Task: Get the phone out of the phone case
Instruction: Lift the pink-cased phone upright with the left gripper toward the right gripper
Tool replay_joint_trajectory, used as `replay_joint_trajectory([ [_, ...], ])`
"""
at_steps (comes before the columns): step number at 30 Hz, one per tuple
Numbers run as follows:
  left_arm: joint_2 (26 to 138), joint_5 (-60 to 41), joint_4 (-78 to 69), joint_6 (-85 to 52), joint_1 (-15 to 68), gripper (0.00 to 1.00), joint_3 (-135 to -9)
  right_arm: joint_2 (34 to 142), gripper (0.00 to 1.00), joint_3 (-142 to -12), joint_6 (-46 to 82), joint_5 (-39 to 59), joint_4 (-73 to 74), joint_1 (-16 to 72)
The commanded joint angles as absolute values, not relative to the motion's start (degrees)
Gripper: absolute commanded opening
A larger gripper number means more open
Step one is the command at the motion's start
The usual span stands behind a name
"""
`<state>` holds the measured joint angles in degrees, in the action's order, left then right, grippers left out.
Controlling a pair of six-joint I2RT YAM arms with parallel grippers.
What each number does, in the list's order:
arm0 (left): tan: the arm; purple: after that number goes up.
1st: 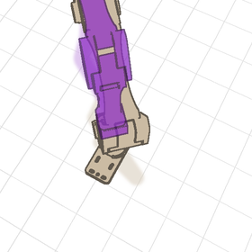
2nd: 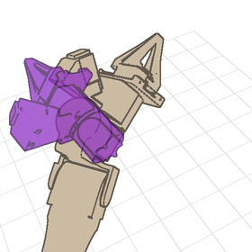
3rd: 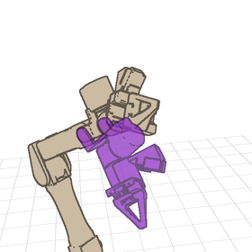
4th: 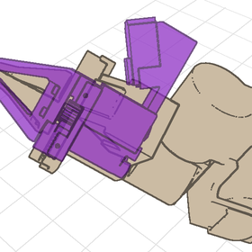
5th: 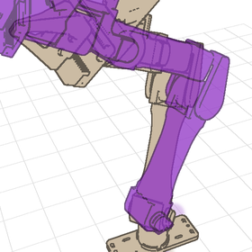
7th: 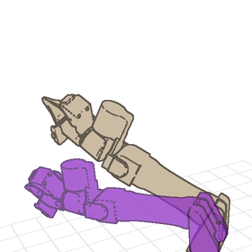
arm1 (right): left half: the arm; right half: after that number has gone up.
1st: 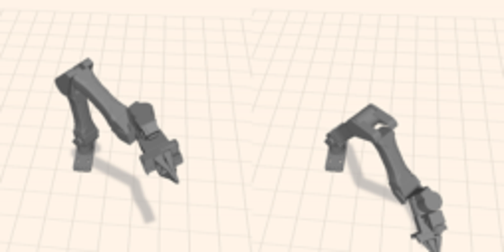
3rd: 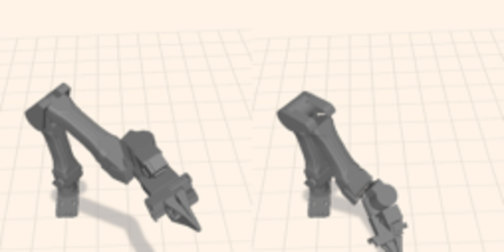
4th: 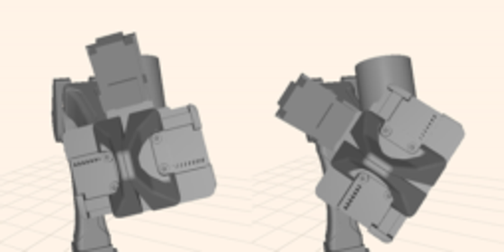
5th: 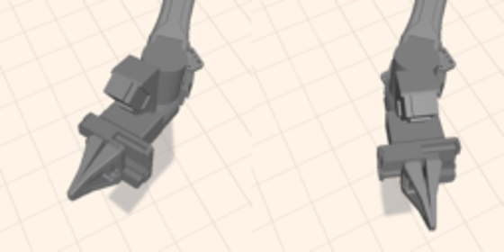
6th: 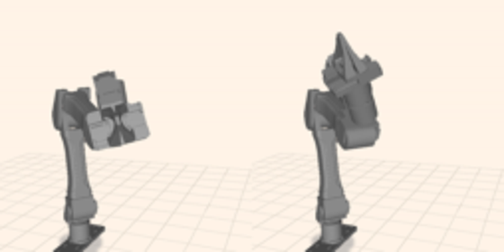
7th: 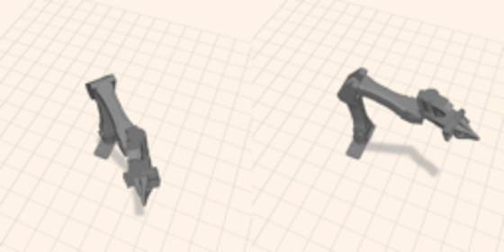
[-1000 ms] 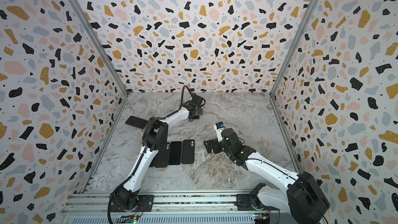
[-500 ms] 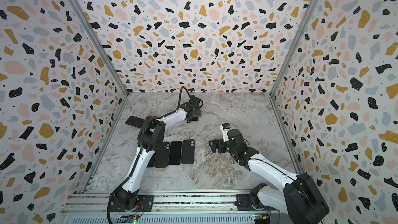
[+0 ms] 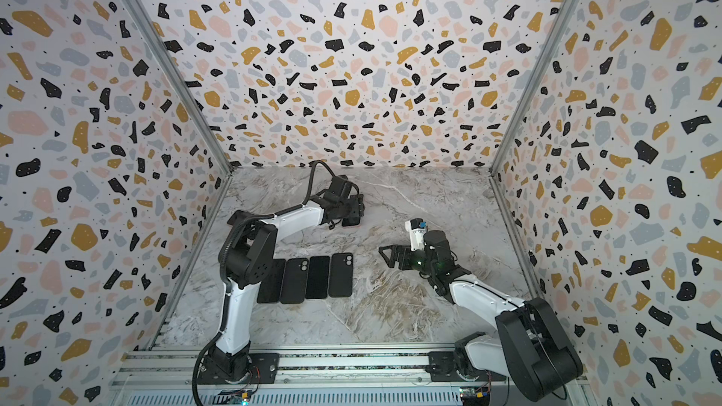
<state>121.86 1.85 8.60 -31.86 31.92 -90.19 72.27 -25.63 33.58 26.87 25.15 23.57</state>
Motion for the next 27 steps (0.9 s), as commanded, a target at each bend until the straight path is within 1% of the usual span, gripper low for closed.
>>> replay_joint_trajectory([
  [1, 115.5, -1.7, -0.2, -35.4, 33.5, 0.56, -86.5, 73.5, 0.92, -25.6, 37.4, 30.7, 32.7, 23.3],
  [7, 108.3, -0.6, -5.6, -39.5, 37.2, 0.55, -78.7, 75.3, 0.84, -25.4, 41.9, 30.3, 39.2, 24.4],
  [15, 100.9, 3.4, -13.5, -45.3, 41.1, 0.53, -68.9, 75.8, 0.78, -25.7, 45.5, 25.7, 43.0, 27.0],
  [20, 98.4, 6.8, -14.0, -46.2, 44.3, 0.52, -66.8, 77.2, 0.71, -26.4, 47.6, 25.2, 43.7, 27.6],
  [27, 97.3, 9.1, -16.6, -47.5, 47.1, 0.51, -64.6, 78.0, 0.67, -25.8, 49.4, 24.2, 45.3, 28.2],
])
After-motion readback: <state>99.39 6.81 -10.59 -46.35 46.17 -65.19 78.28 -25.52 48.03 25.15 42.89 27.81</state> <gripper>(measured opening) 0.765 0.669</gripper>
